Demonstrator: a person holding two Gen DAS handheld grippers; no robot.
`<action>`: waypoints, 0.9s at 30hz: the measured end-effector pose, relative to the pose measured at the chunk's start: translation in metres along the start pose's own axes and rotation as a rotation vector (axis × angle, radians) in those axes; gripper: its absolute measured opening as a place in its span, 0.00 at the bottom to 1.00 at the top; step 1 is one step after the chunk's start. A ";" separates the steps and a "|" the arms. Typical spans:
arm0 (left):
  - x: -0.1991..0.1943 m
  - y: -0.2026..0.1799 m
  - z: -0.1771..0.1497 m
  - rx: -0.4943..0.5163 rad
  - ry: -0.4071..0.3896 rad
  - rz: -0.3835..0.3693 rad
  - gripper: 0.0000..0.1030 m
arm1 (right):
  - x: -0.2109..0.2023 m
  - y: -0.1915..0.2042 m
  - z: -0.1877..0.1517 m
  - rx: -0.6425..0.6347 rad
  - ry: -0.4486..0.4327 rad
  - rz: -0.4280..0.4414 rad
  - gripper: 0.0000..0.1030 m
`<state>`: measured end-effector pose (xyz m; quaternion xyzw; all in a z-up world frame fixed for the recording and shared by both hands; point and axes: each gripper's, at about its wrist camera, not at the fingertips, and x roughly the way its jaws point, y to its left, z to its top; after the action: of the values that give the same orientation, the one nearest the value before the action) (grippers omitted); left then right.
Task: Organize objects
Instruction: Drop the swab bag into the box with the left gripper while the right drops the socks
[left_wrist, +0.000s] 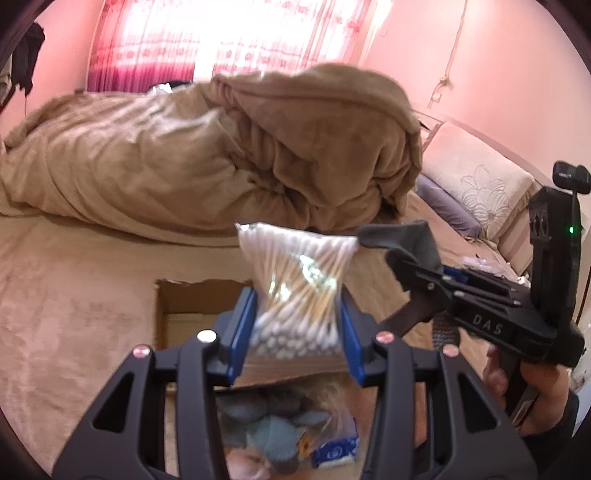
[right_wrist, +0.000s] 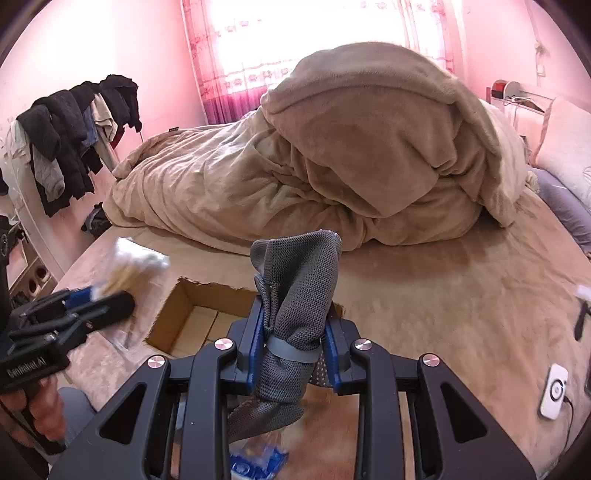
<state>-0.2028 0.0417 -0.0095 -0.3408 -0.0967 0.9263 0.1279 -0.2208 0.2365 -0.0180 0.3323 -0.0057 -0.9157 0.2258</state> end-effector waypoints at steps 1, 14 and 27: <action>0.010 0.000 -0.001 0.000 0.011 -0.003 0.43 | 0.007 -0.001 0.000 0.002 0.006 0.004 0.28; 0.115 0.013 -0.027 -0.035 0.184 0.009 0.44 | 0.091 -0.015 -0.028 0.030 0.144 0.059 0.29; 0.099 0.023 -0.027 -0.070 0.175 0.047 0.75 | 0.103 -0.018 -0.040 0.030 0.176 0.043 0.59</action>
<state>-0.2619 0.0528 -0.0954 -0.4267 -0.1096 0.8919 0.1022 -0.2737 0.2156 -0.1147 0.4145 -0.0068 -0.8779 0.2398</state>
